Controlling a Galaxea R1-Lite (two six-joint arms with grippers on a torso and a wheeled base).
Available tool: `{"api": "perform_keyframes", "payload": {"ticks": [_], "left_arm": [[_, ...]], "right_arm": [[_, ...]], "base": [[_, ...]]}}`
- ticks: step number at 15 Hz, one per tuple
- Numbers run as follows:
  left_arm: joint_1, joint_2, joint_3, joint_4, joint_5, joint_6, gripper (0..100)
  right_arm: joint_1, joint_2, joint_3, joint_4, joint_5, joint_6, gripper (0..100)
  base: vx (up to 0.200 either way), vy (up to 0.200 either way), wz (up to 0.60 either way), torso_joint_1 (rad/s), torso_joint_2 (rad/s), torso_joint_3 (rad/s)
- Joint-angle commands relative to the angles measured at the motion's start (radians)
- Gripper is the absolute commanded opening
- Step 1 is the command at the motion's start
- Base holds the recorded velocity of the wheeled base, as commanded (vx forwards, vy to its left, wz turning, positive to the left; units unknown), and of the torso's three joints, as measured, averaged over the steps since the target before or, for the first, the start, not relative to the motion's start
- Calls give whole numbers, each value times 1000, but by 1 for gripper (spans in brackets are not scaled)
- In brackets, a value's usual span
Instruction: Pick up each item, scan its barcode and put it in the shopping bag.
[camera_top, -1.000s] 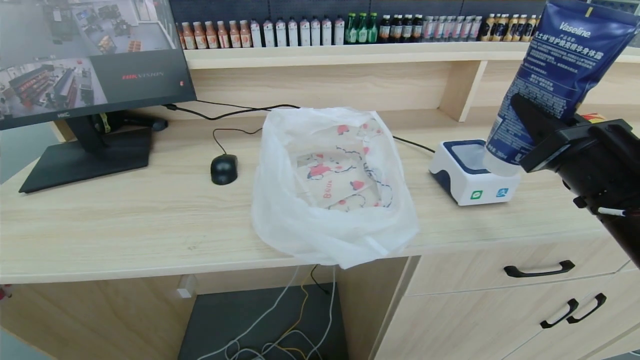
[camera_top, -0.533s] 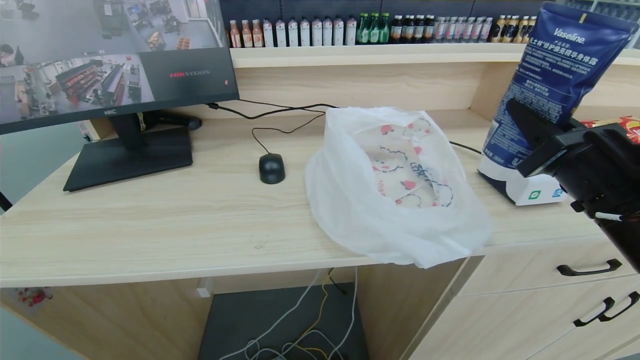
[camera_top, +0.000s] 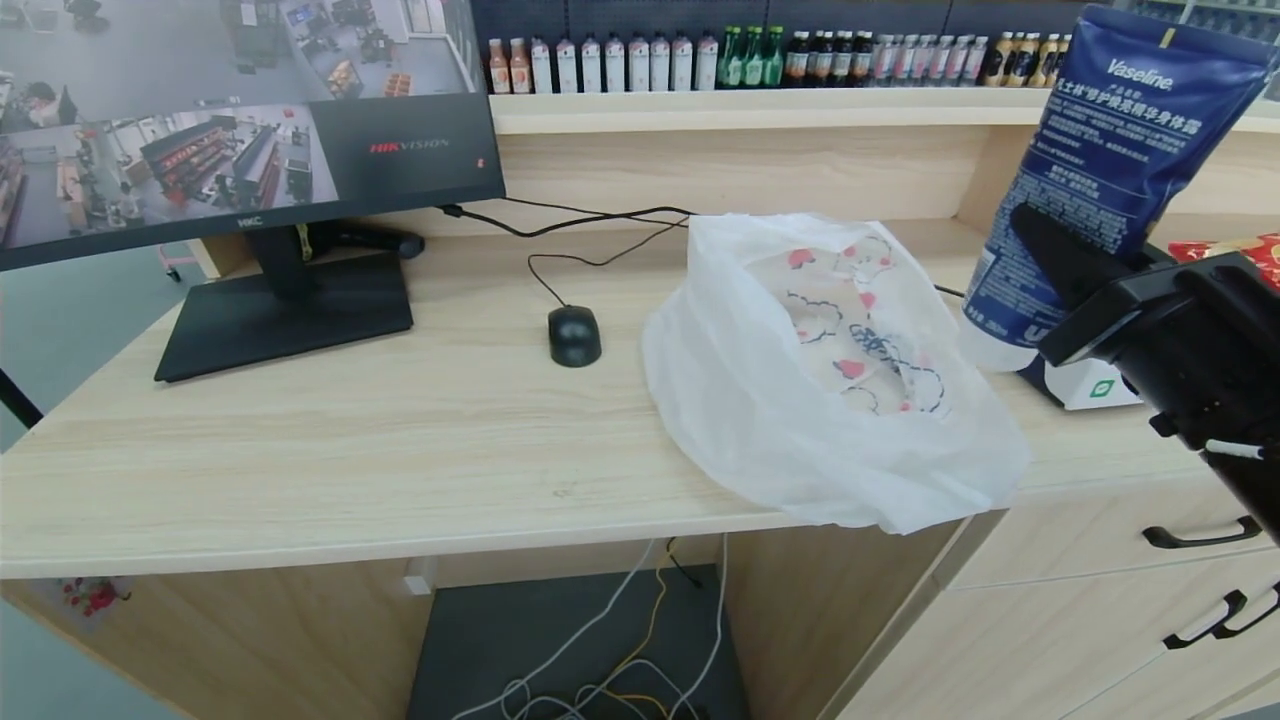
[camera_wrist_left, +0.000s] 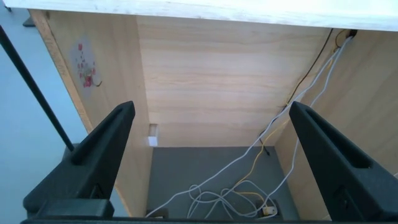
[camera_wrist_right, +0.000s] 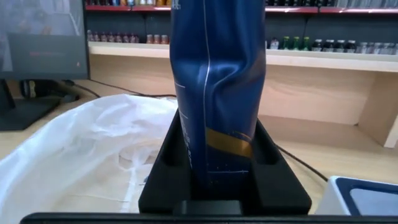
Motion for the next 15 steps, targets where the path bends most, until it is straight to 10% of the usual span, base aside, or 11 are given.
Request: {"api": "perform_keyframes", "payload": {"ticks": [1,7,15], "left_arm": [[1,0,0,0,0,0,100],[-1,0,0,0,0,0,100],[1,0,0,0,0,0,100]], "right_arm": [[51,-15,2,15,-2,22,0],[108,28,-367,315,1,330,0],[60,40,-377,386,231,790,0]], "base": [[0,0,0,0,0,0],[0,0,0,0,0,0],[0,0,0,0,0,0]]}}
